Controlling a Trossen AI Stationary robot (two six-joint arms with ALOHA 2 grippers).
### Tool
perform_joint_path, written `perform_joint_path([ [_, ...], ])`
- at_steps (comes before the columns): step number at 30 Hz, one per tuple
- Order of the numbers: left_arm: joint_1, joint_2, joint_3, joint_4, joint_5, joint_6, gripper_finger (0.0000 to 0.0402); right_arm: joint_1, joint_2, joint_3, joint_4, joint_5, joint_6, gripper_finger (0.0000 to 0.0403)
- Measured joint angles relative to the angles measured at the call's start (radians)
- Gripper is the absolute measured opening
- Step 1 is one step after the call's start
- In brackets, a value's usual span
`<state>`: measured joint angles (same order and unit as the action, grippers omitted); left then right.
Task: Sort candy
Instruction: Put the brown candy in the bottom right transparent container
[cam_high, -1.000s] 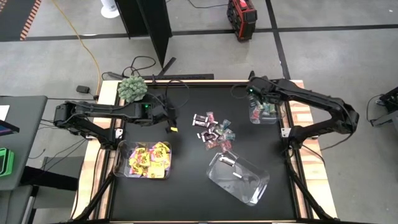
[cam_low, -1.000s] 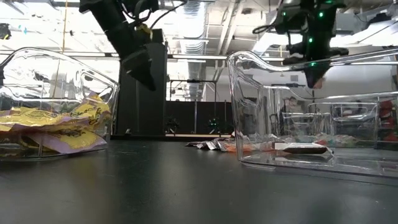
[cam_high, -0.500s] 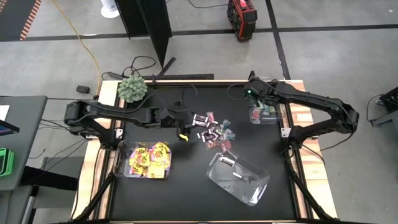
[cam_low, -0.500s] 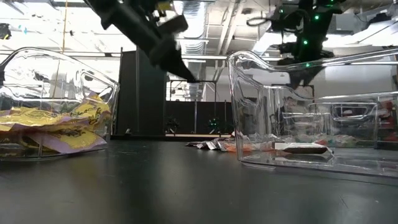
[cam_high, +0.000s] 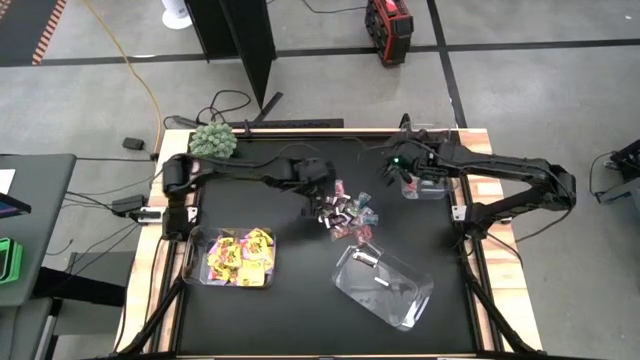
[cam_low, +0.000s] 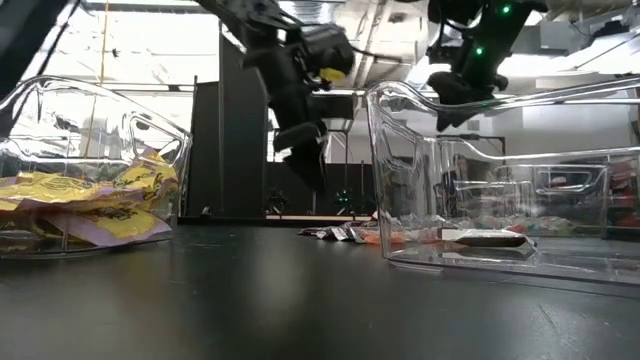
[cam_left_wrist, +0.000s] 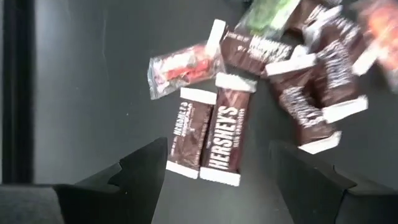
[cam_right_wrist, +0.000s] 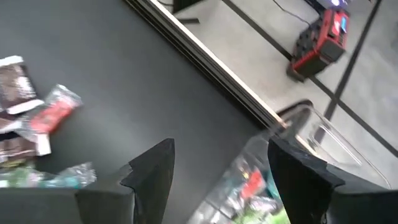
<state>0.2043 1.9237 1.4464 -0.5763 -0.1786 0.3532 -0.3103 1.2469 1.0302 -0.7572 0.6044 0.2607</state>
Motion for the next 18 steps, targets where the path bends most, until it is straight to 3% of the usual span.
perform_joint_path([
  [3, 0.023, 0.066, 0.086, -0.096, 0.012, 0.039, 0.0274, 0.034, 0.000, 0.000, 0.021, 0.000, -0.008, 0.0274],
  [7, 0.050, 0.133, 0.162, -0.196, 0.101, 0.080, 0.0274, 0.072, 0.000, 0.000, 0.038, 0.000, -0.011, 0.0274],
  [14, 0.059, 0.159, 0.168, -0.241, 0.213, 0.118, 0.0258, 0.109, 0.000, -0.027, 0.066, 0.007, -0.031, 0.0274],
  [18, 0.058, 0.159, 0.166, -0.234, 0.226, 0.116, 0.0254, 0.099, 0.000, -0.040, 0.083, 0.007, -0.050, 0.0274],
])
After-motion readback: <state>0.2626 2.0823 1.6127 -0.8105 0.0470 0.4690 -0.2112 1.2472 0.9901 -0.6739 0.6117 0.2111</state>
